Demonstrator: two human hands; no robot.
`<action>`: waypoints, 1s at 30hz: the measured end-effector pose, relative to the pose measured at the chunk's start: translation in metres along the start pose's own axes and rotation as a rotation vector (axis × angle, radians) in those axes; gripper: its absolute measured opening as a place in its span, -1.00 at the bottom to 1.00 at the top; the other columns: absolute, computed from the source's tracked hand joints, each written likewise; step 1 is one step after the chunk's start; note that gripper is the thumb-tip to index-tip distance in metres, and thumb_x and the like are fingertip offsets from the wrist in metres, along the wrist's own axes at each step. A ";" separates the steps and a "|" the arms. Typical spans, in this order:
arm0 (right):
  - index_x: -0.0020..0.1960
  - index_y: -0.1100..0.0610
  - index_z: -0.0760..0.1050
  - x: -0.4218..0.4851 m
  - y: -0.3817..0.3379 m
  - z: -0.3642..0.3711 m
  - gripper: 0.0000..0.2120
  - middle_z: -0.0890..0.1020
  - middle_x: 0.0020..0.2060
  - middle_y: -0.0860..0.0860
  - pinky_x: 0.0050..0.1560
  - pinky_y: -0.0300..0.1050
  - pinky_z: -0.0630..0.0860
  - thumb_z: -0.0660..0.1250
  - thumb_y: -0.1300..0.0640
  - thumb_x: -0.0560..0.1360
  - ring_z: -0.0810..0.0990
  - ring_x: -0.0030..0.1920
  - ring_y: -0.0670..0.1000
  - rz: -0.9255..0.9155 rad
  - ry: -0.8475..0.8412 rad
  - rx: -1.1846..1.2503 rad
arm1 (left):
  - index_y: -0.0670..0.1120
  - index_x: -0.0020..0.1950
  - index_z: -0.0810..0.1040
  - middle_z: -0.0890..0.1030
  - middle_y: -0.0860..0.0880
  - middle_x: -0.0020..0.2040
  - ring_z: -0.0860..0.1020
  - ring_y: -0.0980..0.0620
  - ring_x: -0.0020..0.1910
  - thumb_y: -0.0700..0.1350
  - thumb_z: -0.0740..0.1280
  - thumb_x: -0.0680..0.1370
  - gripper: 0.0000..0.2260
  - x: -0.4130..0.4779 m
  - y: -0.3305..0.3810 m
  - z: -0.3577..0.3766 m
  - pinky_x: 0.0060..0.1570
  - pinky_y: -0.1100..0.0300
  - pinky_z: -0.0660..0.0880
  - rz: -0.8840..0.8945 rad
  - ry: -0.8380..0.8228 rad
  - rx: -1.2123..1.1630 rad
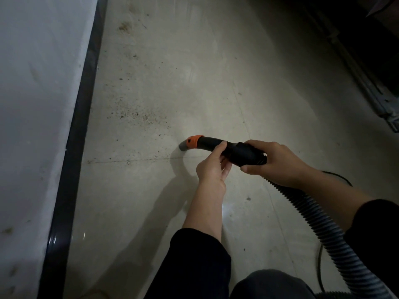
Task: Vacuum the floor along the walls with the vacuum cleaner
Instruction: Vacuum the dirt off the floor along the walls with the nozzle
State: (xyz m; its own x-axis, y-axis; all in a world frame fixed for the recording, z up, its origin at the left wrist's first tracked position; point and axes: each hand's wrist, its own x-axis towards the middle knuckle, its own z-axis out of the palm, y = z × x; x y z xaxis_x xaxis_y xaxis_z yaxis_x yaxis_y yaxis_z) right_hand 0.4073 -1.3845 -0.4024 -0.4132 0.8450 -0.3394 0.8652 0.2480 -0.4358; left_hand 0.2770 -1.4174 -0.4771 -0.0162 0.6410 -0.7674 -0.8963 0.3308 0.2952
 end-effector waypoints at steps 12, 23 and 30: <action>0.15 -0.04 0.53 0.003 -0.016 -0.002 -0.67 0.65 -0.10 0.01 0.01 0.09 0.57 0.48 0.05 0.42 0.62 -0.09 0.04 -0.069 -0.098 0.008 | -0.17 0.08 0.61 0.71 -0.03 -0.19 0.67 0.12 -0.18 -0.15 0.49 0.45 -0.76 -0.013 0.002 -0.013 -0.18 0.26 0.59 0.047 0.031 -0.092; 0.17 0.00 0.52 0.005 -0.027 0.005 -0.66 0.65 -0.07 0.01 0.00 0.03 0.58 0.48 0.04 0.42 0.61 -0.08 0.02 -0.103 -0.085 -0.014 | -0.13 0.06 0.59 0.70 -0.06 -0.10 0.65 0.10 -0.06 -0.13 0.48 0.47 -0.79 -0.014 0.010 -0.025 -0.09 0.24 0.60 0.082 0.031 -0.076; 0.20 -0.01 0.51 0.008 -0.035 0.007 -0.63 0.64 -0.06 -0.01 -0.07 -0.12 0.52 0.48 0.04 0.42 0.59 -0.11 -0.03 -0.108 -0.088 -0.033 | -0.12 0.11 0.59 0.70 -0.04 -0.07 0.63 0.13 -0.02 -0.10 0.47 0.47 -0.75 -0.011 0.013 -0.027 -0.01 0.24 0.58 0.098 0.056 -0.103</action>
State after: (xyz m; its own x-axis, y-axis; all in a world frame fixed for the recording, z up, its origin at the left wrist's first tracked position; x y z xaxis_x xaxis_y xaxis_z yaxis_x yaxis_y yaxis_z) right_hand 0.3714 -1.3899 -0.3955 -0.5264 0.7679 -0.3649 0.8227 0.3518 -0.4465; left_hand 0.2538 -1.4390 -0.4802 -0.1283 0.6261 -0.7691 -0.9299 0.1935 0.3127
